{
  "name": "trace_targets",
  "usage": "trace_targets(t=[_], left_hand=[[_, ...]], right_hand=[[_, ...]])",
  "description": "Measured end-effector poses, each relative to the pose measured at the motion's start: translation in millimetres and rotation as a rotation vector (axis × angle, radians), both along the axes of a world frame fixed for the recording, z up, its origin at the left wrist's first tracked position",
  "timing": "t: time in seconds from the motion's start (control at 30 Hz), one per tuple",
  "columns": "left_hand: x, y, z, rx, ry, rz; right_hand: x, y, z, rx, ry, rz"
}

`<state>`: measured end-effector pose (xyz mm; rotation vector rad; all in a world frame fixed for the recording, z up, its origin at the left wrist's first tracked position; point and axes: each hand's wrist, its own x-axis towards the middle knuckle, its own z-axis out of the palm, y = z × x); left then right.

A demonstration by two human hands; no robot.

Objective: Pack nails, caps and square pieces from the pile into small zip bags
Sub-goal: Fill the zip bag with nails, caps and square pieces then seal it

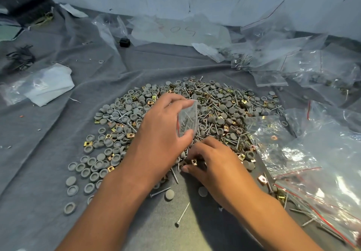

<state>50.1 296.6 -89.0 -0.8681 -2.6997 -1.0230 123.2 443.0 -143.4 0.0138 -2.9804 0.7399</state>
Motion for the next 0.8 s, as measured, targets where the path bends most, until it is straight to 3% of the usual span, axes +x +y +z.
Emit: trace_targets(t=[0.27,0.33,0.47,0.6,0.8], left_hand=[[-0.5,-0.1,-1.3,-0.001,0.004,-0.003],[-1.2,-0.6,-1.9,0.003,0.003,0.002],[-2.9,-1.0,-3.4,0.005,0.02,-0.002],[-1.7,1.8,-5.8,-0.005,0.021,-0.03],[-3.0,0.0,-5.2,0.031,0.027,-0.019]], right_hand=[[1.7,8.5,4.8,-0.118,-0.018,-0.004],[2.6,13.8,10.8,-0.228,0.013,-0.047],[0.0,20.6,29.8,-0.491,0.353,-0.068],[-12.3,11.4,34.3,-0.318,0.635,-0.009],[-12.5,16.2,26.2,-0.19,0.545,-0.055]])
